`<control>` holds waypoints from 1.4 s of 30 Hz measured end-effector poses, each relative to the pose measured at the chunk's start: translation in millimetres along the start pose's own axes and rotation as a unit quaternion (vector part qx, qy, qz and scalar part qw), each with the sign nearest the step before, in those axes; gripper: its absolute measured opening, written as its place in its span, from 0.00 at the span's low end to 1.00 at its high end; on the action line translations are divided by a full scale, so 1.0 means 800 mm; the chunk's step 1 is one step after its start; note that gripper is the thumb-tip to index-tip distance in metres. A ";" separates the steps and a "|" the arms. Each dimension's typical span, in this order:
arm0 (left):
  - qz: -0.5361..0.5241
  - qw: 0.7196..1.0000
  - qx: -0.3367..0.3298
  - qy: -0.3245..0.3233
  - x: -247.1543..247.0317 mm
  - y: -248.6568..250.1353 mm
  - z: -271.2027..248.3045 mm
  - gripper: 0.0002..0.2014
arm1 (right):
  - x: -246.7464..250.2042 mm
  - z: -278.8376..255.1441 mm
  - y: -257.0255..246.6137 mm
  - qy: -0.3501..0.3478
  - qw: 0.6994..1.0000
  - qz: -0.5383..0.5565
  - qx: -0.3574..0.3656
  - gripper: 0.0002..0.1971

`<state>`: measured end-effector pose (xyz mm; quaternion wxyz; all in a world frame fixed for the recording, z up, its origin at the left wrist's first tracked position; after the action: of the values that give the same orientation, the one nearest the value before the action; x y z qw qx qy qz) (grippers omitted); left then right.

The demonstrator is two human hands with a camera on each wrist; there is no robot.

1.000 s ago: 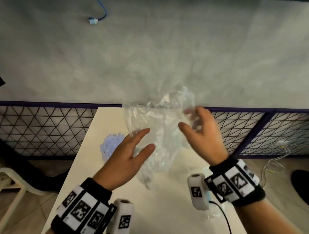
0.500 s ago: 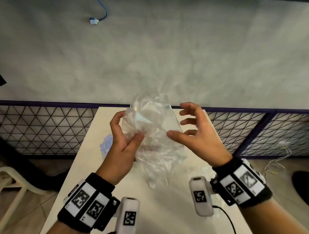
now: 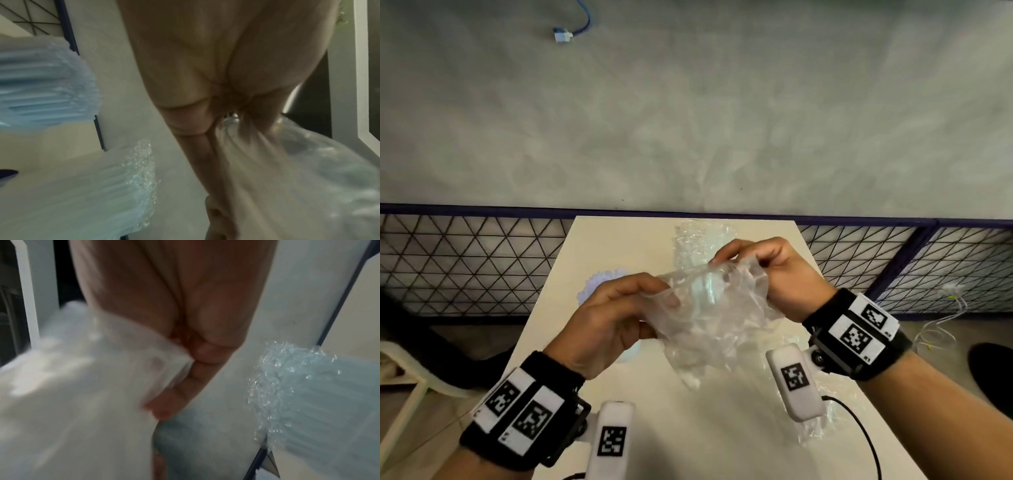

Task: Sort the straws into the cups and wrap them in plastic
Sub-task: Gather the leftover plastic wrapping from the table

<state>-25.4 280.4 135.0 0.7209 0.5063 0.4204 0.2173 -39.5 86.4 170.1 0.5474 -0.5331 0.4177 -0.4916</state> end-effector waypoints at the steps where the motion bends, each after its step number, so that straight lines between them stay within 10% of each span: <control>1: -0.032 0.999 -0.002 -0.020 -0.004 0.004 0.000 0.07 | 0.005 0.002 0.001 0.021 1.000 -0.012 0.005 0.27; 4: 0.018 1.000 -0.004 -0.008 -0.007 0.003 0.002 0.26 | 0.004 0.002 -0.001 0.028 1.000 -0.003 0.008 0.19; 10: 0.247 0.963 -0.089 0.059 -0.011 0.015 0.002 0.31 | -0.007 -0.014 0.021 -0.073 0.982 0.013 -0.176 0.21; 14: 0.126 0.986 -0.080 0.078 -0.019 -0.005 0.001 0.48 | 0.007 -0.018 0.041 0.016 0.987 0.032 -0.156 0.30; 19: 0.181 0.979 -0.082 0.040 -0.049 -0.035 0.009 0.45 | 0.032 -0.026 0.060 0.111 0.982 -0.005 -0.154 0.23; 25: 0.379 0.919 -0.029 -0.101 -0.050 -0.091 0.011 0.18 | 0.069 -0.077 0.137 -0.015 0.946 0.053 -0.319 0.22; 27: 0.430 0.895 0.005 -0.115 -0.038 -0.120 0.005 0.20 | 0.113 -0.096 0.174 0.068 0.936 0.019 -0.346 0.16; 31: 0.494 0.861 0.054 -0.104 -0.006 -0.183 -0.006 0.35 | 0.237 -0.158 0.246 0.319 0.777 -0.338 -0.425 0.27; 35: 0.480 0.863 0.140 -0.076 0.012 -0.237 -0.017 0.34 | 0.246 -0.217 0.329 0.233 0.711 -0.300 -0.592 0.59; 39: 0.508 0.840 0.184 -0.045 0.010 -0.265 -0.020 0.23 | 0.235 -0.233 0.366 0.226 0.723 -0.276 -0.592 0.38; 42: 0.505 0.835 0.214 -0.030 0.003 -0.281 -0.022 0.20 | 0.223 -0.220 0.352 0.261 0.816 -0.088 -0.509 0.13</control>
<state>-64.3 203.6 -73.1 0.3965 0.7962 0.1204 0.4410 -156.5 -134.1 -112.6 0.0231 -0.6218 0.6870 -0.3752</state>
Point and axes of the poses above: each hand's wrist, its own z-axis towards the middle knuckle, its own x-axis out of the back of the hand, y = z × x, the point moved 7 cm from there along z, towards the middle knuckle, and after that the axes turned 8 degrees about -x, right-handed, at the moved point
